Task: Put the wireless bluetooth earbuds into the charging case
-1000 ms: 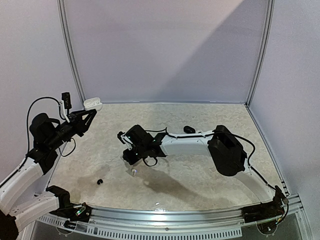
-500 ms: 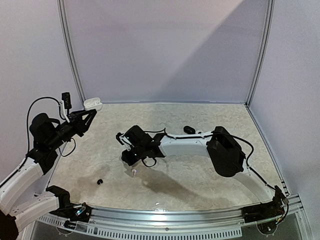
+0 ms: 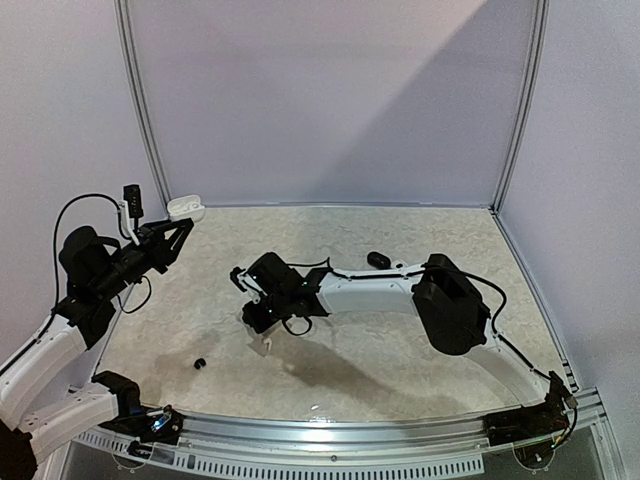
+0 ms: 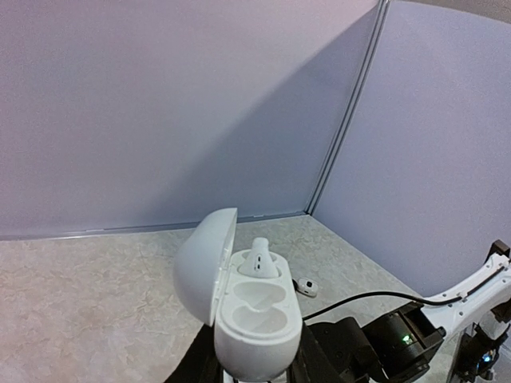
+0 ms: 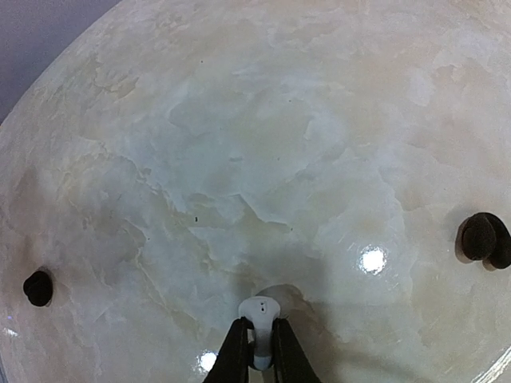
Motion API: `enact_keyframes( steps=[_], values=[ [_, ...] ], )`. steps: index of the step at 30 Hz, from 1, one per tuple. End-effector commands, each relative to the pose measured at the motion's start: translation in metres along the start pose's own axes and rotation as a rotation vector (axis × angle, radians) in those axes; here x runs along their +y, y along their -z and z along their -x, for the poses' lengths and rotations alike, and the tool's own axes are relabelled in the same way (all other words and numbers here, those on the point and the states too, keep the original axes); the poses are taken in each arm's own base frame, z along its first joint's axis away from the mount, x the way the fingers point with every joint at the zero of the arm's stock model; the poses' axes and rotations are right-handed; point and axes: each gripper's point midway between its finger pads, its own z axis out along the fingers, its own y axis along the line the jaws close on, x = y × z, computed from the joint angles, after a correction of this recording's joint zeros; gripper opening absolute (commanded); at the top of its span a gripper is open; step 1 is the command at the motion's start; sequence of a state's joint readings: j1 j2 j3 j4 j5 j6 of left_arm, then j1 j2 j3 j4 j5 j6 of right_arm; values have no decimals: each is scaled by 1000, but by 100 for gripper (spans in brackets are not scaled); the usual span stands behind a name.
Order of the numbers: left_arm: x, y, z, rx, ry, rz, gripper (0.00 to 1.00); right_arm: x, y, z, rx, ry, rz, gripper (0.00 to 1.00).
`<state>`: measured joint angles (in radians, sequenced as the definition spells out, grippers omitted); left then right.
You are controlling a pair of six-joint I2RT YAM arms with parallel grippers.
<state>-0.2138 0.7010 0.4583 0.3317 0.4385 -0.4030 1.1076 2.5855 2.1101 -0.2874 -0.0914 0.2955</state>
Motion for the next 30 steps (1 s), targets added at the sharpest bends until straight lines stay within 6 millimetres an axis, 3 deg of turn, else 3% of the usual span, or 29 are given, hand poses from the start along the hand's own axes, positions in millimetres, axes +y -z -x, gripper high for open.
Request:
enact_keyframes(
  steps=[1,4,5,7,8,11,12,14,16,20,26,30],
  values=[
    [-3,-1,-1,4,-34,-27,0,6,24,16,-9,53,12,0],
    [-13,-1,-5,22,-78,-86,0,11,52,32,-33,103,27,0],
    [-17,0,-5,25,-94,-111,0,9,59,28,-20,124,26,0],
    [-26,-1,-6,34,-116,-160,0,16,95,44,-48,178,48,0],
    [-30,0,-6,36,-124,-187,0,15,107,43,-43,193,52,0],
    [-46,0,-5,38,-149,-277,0,24,167,62,-94,265,75,0],
    [-51,0,-5,42,-153,-311,0,29,196,75,-133,306,76,0],
    [-60,0,-5,45,-162,-364,0,33,228,84,-156,358,73,0],
    [-72,0,-2,46,-174,-426,0,45,272,103,-224,401,80,0],
    [-99,2,-1,70,-196,-568,0,69,325,130,-322,437,119,0],
    [-132,5,-8,111,-223,-731,0,123,354,152,-402,595,180,0],
    [-144,6,-10,127,-242,-792,0,149,352,156,-412,645,224,0]
  ],
)
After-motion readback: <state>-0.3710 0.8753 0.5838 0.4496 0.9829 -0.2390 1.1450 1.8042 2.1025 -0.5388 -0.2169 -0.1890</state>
